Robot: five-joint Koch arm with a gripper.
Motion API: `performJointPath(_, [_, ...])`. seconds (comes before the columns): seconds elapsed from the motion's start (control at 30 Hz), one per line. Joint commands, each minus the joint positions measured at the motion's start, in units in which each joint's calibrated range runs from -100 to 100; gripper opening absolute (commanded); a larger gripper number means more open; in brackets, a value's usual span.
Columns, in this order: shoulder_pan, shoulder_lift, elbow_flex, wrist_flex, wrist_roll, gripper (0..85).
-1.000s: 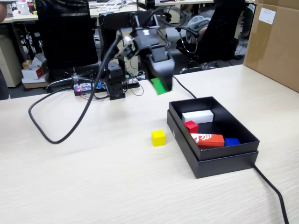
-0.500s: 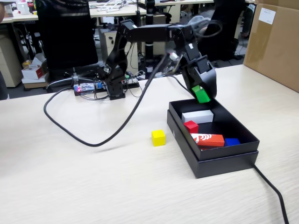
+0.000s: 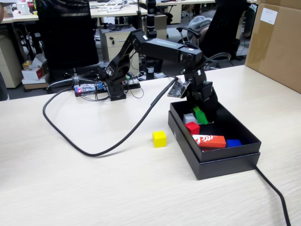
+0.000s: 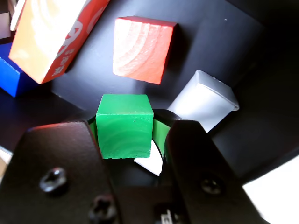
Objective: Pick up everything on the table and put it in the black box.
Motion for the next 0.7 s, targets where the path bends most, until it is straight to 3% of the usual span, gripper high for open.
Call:
performJointPath(0.0, [0.05, -1.35, 1.28, 0.20, 0.10, 24.2])
performJointPath(0.07, [0.10, -2.04, 1.01, 0.11, 0.05, 28.1])
performJointPath(0.27, [-0.88, -14.89, 0.92, 0.02, -0.05, 28.1])
performJointPath(0.57, [-7.33, -45.07, -3.61, -0.06, -0.49, 28.1])
performJointPath(0.67, [-9.82, -46.68, -10.60, -0.06, -1.61, 37.4])
